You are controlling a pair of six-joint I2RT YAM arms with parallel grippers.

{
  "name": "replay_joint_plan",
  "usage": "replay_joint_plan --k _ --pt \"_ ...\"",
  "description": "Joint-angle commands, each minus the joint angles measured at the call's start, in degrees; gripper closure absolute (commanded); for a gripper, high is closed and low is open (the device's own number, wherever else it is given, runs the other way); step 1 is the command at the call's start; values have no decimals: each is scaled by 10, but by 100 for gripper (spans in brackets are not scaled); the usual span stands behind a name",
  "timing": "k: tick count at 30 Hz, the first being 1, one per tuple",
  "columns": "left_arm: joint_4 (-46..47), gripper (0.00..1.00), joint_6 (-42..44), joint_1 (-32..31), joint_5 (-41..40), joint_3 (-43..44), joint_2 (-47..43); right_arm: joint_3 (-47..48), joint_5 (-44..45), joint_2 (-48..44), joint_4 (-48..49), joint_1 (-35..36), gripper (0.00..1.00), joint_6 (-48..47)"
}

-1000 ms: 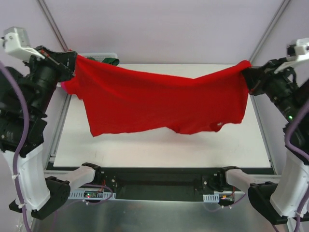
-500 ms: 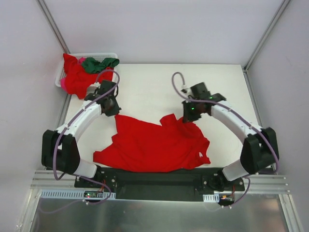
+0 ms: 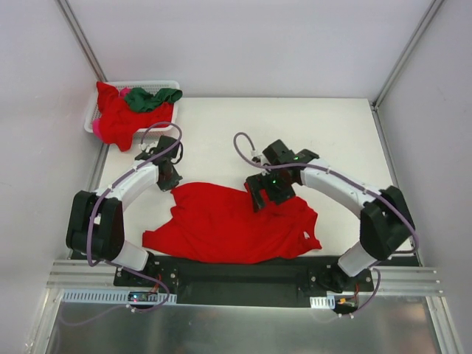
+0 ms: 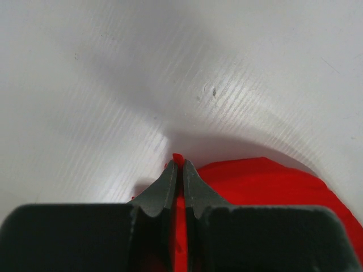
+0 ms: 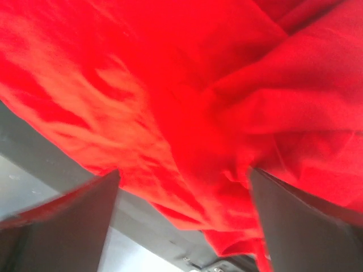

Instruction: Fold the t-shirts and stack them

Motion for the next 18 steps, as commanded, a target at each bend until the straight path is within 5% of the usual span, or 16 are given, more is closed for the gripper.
replay_joint_plan --k 1,6,8,15,18 --pt "-2 100 -7 -2 -17 -4 -27 61 -7 -107 -71 -70 4 -3" --pt "-1 100 0 -2 -19 1 -31 44 34 -136 -49 -120 1 -8" --pt "-1 100 1 -2 -20 3 -31 -14 7 -145 17 -139 8 -13" --pt "0 100 3 -2 -9 5 -23 -62 -56 -112 131 -143 66 43" --pt "1 100 2 -2 -6 3 -21 -51 -42 -83 145 -133 72 31"
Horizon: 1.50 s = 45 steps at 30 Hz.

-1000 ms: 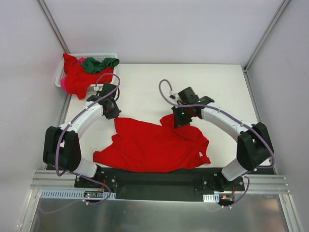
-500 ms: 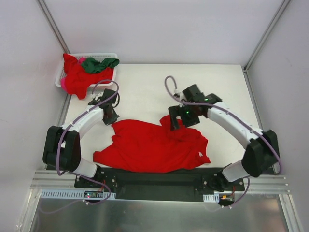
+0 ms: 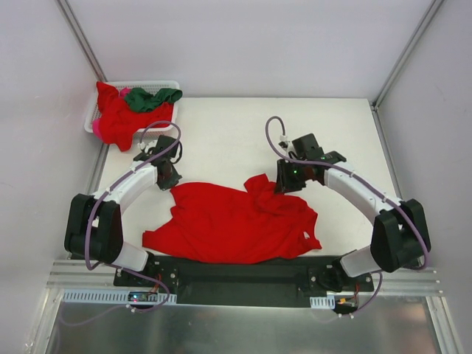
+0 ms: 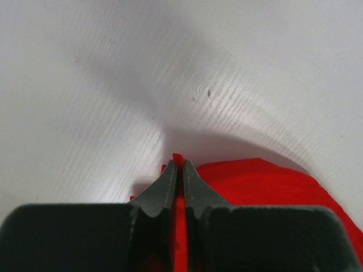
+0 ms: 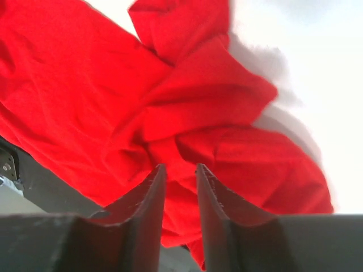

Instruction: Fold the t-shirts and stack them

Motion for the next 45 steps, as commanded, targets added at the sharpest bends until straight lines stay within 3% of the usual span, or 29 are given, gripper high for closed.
replay_joint_plan --k 1,8,14,22,28,30,32,39,45 --pt "-1 100 1 -2 -3 3 -7 27 -23 24 63 10 74 2" --pt "-1 100 3 -2 -8 1 -12 44 -16 82 44 14 74 -35" --pt "-1 100 3 -2 -7 3 -5 25 -15 71 23 16 60 -54" --pt "0 100 1 -1 -7 8 -4 -3 -52 76 37 27 60 -67" --pt "-1 100 2 -2 -7 6 -8 -7 -65 85 38 31 68 -69" --pt "0 100 0 -2 -7 4 -10 -7 -65 82 37 37 77 -68" --pt "0 100 0 -2 -7 4 -9 -5 -61 80 33 38 99 -69" --pt "-2 100 28 -1 -11 38 -26 71 -32 -31 -14 26 99 -50" --pt "-39 100 73 7 -12 168 -51 290 54 -124 -92 17 99 -50"
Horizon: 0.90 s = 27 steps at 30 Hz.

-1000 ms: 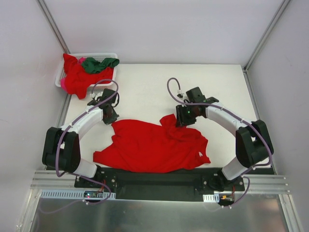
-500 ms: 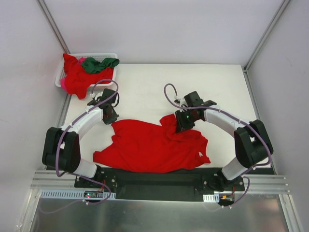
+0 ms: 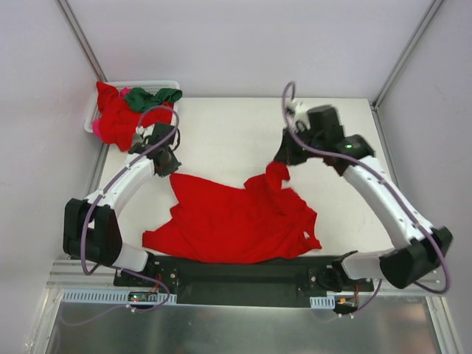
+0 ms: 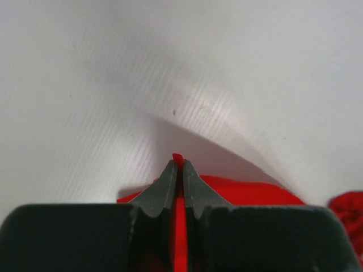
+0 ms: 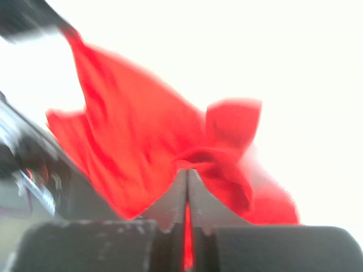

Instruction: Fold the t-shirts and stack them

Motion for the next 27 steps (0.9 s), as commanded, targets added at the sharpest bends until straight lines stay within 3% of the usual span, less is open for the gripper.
replay_joint_plan --k 1,5,6,7,10,11,14,19,22,27 --pt "-30 100 54 5 -20 128 -51 164 85 -85 -39 -8 99 7" --pt "-74 100 99 6 -84 249 -75 295 324 -80 -93 -28 99 66" --pt "-81 100 115 6 -109 262 -82 318 339 -71 -142 -38 99 78" --pt "-83 100 122 6 -119 272 -99 329 337 -63 -154 -44 99 75" --pt "-83 100 140 6 -99 289 -126 306 204 -62 -148 -44 99 18" --pt "-83 100 141 6 -85 280 -131 281 127 -69 -135 -44 99 17" --pt "-83 100 114 6 -22 224 -150 166 46 -90 -97 -38 99 17" --pt "-82 100 49 5 -8 84 -175 45 102 -44 -123 -19 99 113" --pt "-82 100 6 6 -40 8 -184 27 77 27 -121 -5 99 156" --pt "-82 100 -51 9 -88 -52 -175 75 81 122 -44 88 99 123"
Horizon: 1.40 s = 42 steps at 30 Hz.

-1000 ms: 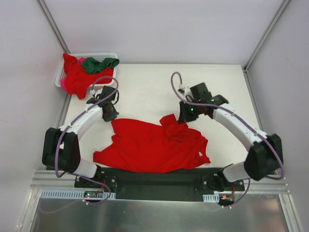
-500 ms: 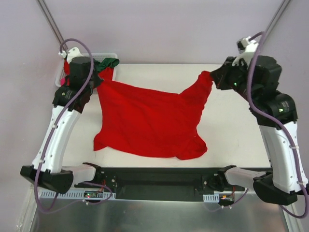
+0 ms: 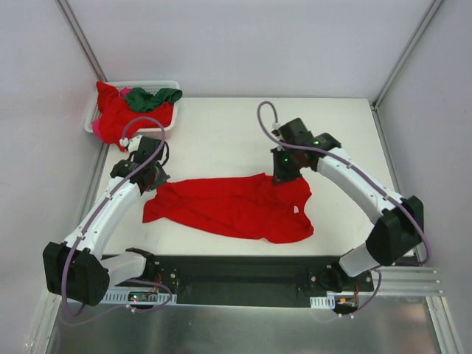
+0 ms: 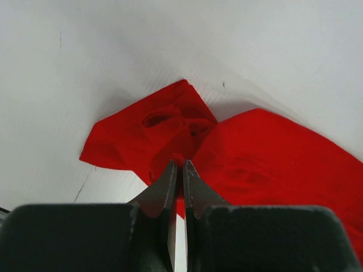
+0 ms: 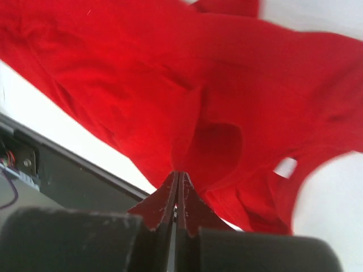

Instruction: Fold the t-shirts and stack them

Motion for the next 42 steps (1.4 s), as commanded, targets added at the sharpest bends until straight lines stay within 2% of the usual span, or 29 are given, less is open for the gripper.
replay_joint_plan --k 1,4,8,9,11,12,13,15,20,26,28,31,38,42 --pt "3 100 -68 11 -52 -19 -5 62 -29 65 55 57 99 -4" --pt "5 100 -80 15 -51 -29 15 97 -63 139 42 64 99 -33" --pt "16 100 -73 16 -42 -31 38 120 -41 198 -7 68 95 -50" --pt "23 100 -70 16 -37 -30 44 119 -39 191 -11 64 81 -51" --pt "33 100 -60 16 -30 -29 52 114 -47 172 -16 55 64 -47" --pt "39 100 -57 17 -26 -30 60 115 -50 145 -18 52 45 -46" --pt "47 100 -53 16 -17 -28 65 119 -50 133 -22 48 36 -48" --pt "54 100 -52 16 -8 -30 77 126 -44 110 -32 48 25 -48" --pt "68 100 -53 16 3 -40 75 95 -34 71 -39 46 28 -36" --pt "71 100 -42 18 0 -47 60 4 -55 58 46 45 41 -22" --pt "71 100 -41 19 0 -48 55 4 -66 61 77 47 46 -15" --pt "71 100 -40 21 0 -53 48 12 -57 71 103 51 47 -20" --pt "71 100 -39 25 -1 -61 33 49 -68 107 104 60 51 -31" --pt "71 100 -38 29 -1 -60 32 42 -65 115 103 68 58 -30"
